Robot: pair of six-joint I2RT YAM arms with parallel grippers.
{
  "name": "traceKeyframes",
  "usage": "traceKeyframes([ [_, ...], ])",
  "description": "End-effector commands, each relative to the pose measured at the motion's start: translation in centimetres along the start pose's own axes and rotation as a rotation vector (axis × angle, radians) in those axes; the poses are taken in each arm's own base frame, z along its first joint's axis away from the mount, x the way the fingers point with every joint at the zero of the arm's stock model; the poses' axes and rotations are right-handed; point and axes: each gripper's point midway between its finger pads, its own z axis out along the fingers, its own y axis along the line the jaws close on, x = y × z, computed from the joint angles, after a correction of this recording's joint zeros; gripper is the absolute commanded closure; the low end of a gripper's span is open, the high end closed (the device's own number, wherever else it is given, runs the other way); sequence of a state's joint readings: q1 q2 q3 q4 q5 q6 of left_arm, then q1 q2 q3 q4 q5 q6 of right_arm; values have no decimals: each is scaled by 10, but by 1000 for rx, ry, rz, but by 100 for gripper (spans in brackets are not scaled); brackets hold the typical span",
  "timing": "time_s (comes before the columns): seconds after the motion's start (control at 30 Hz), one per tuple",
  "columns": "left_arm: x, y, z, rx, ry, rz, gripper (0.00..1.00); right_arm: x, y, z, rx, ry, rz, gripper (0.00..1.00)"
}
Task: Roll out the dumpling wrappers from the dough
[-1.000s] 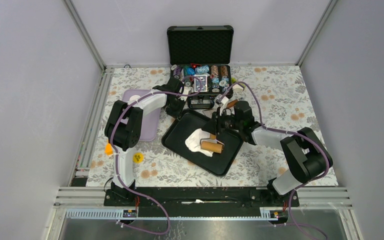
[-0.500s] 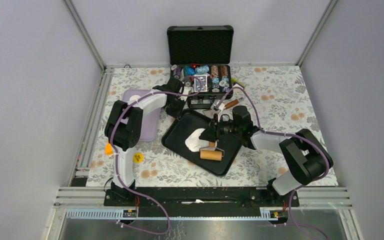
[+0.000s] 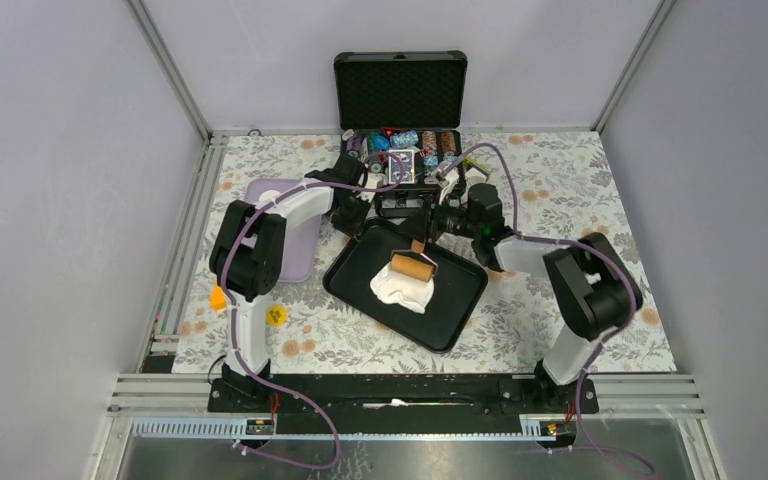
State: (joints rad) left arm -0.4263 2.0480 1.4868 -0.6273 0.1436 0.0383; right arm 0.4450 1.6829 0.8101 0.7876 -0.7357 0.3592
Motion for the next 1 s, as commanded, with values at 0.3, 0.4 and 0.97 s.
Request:
traceKeyframes([
  [0.3,22,12,13,-14,116,26,100,115,-22,-4,75,222,63,100],
  [0.4,21,12,13,-13,114,26,100,133,-19,-9,75,265,95,100],
  [0.97,21,14,13,-8,112,15,100,191,0,-27,52,443,180,100],
])
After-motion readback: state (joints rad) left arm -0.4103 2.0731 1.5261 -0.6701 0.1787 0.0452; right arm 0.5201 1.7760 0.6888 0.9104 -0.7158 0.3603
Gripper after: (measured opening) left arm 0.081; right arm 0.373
